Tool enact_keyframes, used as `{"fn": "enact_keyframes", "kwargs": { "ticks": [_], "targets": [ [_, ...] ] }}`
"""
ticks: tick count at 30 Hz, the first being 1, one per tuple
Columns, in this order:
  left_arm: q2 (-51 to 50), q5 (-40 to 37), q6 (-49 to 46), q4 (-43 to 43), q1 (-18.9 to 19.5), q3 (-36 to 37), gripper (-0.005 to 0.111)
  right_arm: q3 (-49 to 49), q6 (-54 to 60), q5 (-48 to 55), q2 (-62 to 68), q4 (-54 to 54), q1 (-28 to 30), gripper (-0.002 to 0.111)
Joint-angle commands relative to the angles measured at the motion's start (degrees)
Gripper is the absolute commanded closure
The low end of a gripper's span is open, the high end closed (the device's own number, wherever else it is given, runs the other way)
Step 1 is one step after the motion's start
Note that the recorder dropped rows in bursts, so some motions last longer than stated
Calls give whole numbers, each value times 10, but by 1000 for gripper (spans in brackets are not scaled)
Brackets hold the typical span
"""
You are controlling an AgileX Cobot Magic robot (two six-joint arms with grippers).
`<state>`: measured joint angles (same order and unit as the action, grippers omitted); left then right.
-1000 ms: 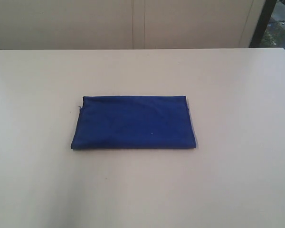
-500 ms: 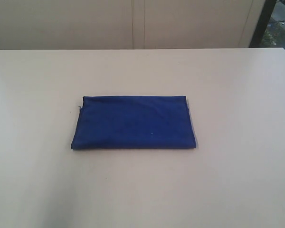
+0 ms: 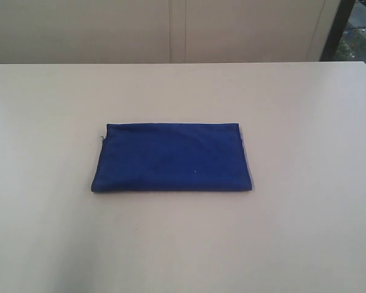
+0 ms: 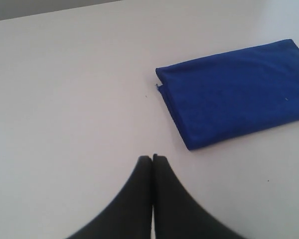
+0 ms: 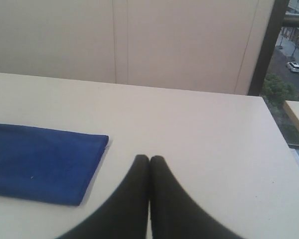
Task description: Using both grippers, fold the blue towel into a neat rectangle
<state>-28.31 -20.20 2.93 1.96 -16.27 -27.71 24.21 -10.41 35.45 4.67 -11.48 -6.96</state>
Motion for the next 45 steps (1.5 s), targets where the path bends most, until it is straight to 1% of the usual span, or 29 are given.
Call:
{"fn": "enact_keyframes", "kwargs": {
  "ticks": [1,7,10,22,29,35,45],
  "targets": [
    [3,-2,-2,6,1,3,107,-4,2,6,-42,-4,30,108],
    [4,-4,-2,6,1,3,107,-3,2,4,-47,-1,119,108],
    [4,-4,-2,6,1,3,107,-3,2,5,-47,-2,138,108],
    [4,-4,-2,6,1,3,107,-4,2,5,-47,1,139,108],
    [4,-4,-2,6,1,3,107,-4,6,5,-47,28,139,108],
    [4,-4,-2,6,1,3,107,-4,64,5,-47,28,139,108],
    [4,-4,-2,6,1,3,107,-4,91,5,-47,28,139,108]
  ]
}}
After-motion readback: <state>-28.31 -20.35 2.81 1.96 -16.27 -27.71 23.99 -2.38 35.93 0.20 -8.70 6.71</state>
